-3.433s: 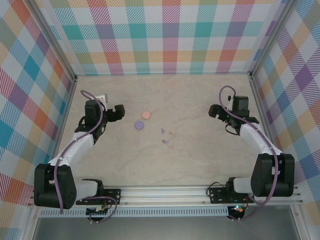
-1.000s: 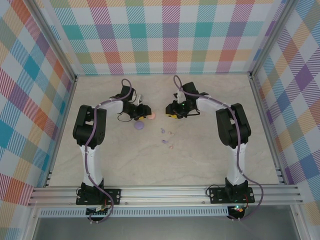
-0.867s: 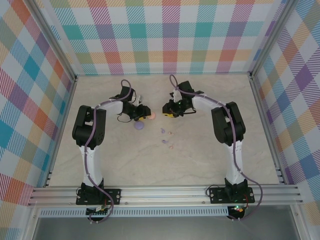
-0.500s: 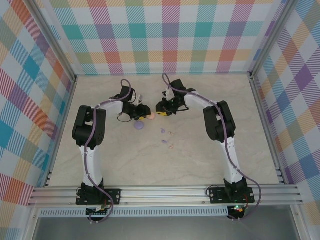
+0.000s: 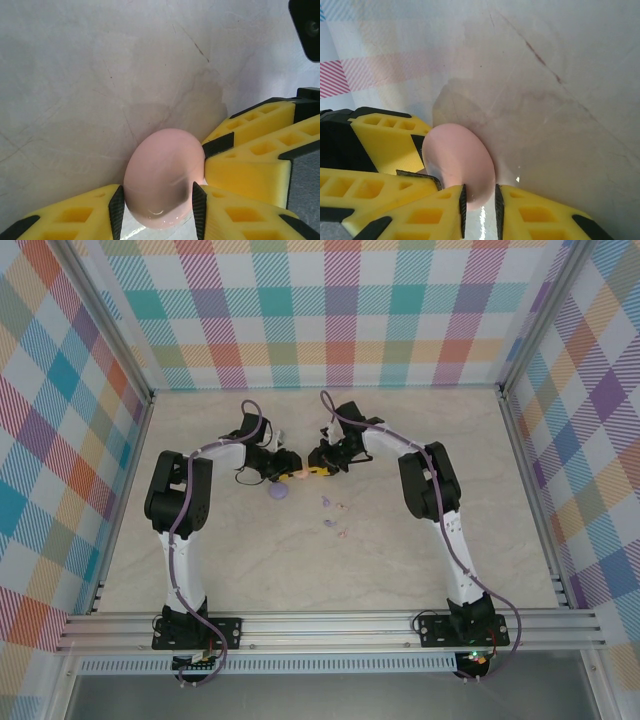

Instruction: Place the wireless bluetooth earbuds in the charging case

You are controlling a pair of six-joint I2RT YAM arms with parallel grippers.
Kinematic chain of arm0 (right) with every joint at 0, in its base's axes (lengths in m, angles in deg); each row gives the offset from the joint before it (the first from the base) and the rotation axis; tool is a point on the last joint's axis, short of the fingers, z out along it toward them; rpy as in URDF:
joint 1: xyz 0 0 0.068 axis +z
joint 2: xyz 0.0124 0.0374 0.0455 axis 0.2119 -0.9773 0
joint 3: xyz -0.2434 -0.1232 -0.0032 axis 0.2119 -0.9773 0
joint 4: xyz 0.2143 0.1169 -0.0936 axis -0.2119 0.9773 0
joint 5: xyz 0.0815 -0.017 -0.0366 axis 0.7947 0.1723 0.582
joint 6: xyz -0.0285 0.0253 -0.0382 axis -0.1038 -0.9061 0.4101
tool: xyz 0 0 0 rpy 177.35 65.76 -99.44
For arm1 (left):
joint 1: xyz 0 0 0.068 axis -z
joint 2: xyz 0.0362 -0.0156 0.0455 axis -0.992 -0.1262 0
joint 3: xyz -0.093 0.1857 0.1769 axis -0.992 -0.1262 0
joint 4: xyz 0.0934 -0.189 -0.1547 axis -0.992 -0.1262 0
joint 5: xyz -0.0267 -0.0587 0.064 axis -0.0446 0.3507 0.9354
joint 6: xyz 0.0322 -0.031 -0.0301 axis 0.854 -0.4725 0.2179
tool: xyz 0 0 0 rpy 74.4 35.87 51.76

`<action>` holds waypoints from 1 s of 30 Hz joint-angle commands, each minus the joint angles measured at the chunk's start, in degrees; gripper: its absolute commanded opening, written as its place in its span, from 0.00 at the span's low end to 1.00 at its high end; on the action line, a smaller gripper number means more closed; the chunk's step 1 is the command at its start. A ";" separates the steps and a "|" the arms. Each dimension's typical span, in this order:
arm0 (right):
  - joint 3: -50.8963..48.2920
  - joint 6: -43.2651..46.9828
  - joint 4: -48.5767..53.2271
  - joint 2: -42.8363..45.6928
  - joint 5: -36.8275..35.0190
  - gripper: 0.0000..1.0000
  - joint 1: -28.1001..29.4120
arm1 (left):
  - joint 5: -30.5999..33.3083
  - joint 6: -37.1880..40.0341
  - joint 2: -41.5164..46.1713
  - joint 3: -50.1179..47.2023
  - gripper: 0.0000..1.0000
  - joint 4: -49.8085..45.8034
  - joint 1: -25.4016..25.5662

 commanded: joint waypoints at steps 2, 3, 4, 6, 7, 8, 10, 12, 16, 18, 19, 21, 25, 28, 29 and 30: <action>1.68 -0.94 1.91 -1.98 0.85 0.24 0.53 | -2.74 -1.25 -0.21 -0.80 0.43 2.23 -0.40; 1.68 -0.94 1.91 -2.04 0.79 0.24 0.58 | -3.22 -1.40 -0.33 -0.89 0.43 2.65 -0.35; 1.72 -0.98 1.91 -2.10 0.85 0.24 0.53 | -3.54 -1.69 -0.42 -0.97 0.43 2.98 -0.35; 1.70 -0.97 1.91 -2.21 0.90 0.24 0.60 | -4.07 -2.28 -0.58 -1.01 0.43 3.52 -0.35; 1.73 -1.07 1.83 -2.25 0.94 0.24 0.63 | -4.25 -2.72 -0.70 -1.04 0.43 3.85 -0.35; 1.68 -1.10 1.83 -2.25 0.94 0.24 0.62 | -4.71 -3.11 -0.86 -1.15 0.43 4.15 -0.35; 1.68 -1.11 1.83 -2.25 1.02 0.24 0.62 | -5.36 -3.82 -1.10 -1.31 0.43 4.92 -0.35; 1.69 -1.16 1.76 -2.25 1.03 0.24 0.62 | -5.51 -4.41 -1.30 -1.39 0.43 5.46 -0.26; 1.62 -1.40 1.56 -2.34 1.25 0.24 0.62 | -5.59 -5.03 -1.63 -1.59 0.40 5.95 -0.09; 1.61 -1.56 1.52 -2.33 1.27 0.24 0.63 | -5.59 -5.06 -1.83 -1.59 0.38 5.88 0.00; 1.62 -1.61 1.49 -2.34 1.24 0.24 0.62 | -5.52 -5.08 -1.85 -1.59 0.37 5.86 0.00; 1.66 -1.62 1.55 -2.25 1.10 0.24 0.62 | -5.10 -5.16 -1.72 -1.59 0.30 5.62 -0.02; 1.44 -1.64 1.65 -1.92 0.70 0.24 0.69 | -4.35 -5.04 -1.41 -1.59 0.25 5.22 0.00; 1.07 -1.54 1.65 -1.30 -0.06 0.24 0.61 | -3.95 -4.78 -1.23 -1.51 0.25 4.77 0.00; 0.90 -1.47 1.70 -1.05 -0.35 0.25 0.60 | -3.81 -4.61 -1.04 -1.43 0.26 4.64 0.00; 0.78 -1.39 1.81 -0.85 -0.78 0.25 0.56 | -3.56 -4.41 -0.92 -1.33 0.27 4.31 0.00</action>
